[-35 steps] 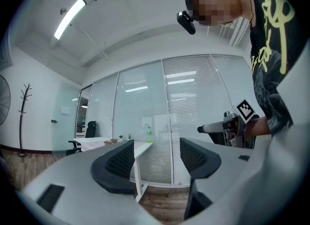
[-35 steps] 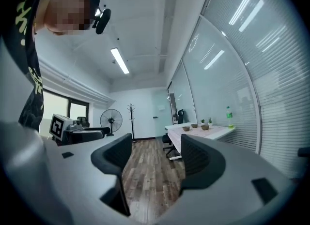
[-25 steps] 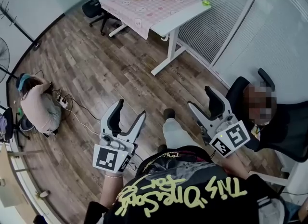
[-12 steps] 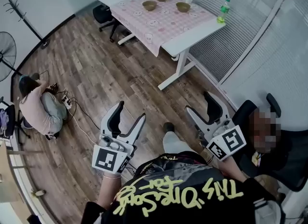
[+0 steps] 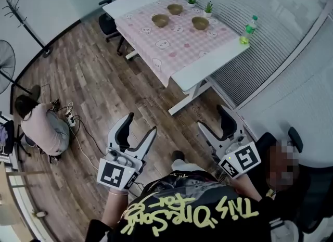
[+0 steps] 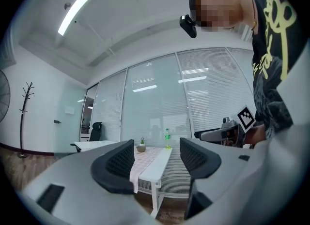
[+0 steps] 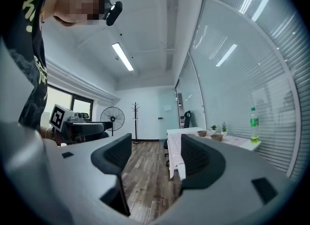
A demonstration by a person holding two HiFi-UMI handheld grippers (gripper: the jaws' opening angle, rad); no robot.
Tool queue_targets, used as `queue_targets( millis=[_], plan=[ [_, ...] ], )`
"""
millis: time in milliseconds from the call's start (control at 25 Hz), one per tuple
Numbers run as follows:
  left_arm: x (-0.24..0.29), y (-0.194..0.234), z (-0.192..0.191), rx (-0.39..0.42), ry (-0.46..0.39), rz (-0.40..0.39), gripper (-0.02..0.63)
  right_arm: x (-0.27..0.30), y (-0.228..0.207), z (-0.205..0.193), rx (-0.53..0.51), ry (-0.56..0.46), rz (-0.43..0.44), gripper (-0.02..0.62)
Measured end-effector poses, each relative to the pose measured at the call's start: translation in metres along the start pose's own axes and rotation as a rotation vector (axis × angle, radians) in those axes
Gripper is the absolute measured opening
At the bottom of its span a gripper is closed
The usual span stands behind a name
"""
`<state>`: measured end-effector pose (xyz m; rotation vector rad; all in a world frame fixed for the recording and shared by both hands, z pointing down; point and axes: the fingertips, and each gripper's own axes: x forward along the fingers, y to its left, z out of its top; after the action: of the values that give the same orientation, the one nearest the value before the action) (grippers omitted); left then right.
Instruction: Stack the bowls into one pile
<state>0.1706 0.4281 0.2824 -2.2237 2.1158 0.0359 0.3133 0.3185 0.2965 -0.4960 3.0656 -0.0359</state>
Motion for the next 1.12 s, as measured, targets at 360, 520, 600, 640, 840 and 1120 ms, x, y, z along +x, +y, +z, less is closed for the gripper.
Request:
queue_targets(
  millis=[360, 520, 600, 640, 840, 1120],
  plan=[
    [0.076, 0.035, 0.008, 0.005, -0.030, 0.043, 0.298, 0.058, -0.066, 0.006, -0.012, -0.003, 0.036, 0.301],
    [0.085, 0.045, 0.003, 0.000, -0.019, 0.059, 0.298, 0.077, -0.075, 0.005, -0.011, -0.008, 0.057, 0.301],
    [0.086, 0.049, -0.004, -0.002, -0.005, 0.064, 0.298, 0.082, -0.076, 0.001, -0.003, -0.008, 0.063, 0.301],
    [0.087, 0.050, -0.006, -0.005, 0.001, 0.066, 0.298, 0.085, -0.076, 0.000, -0.001, -0.007, 0.065, 0.301],
    [0.096, 0.058, -0.010, -0.014, 0.006, 0.055, 0.298, 0.094, -0.078, -0.005, 0.010, 0.000, 0.062, 0.301],
    [0.100, 0.066, -0.008, -0.006, 0.011, 0.042, 0.298, 0.107, -0.076, -0.002, 0.002, 0.000, 0.073, 0.301]
  ],
)
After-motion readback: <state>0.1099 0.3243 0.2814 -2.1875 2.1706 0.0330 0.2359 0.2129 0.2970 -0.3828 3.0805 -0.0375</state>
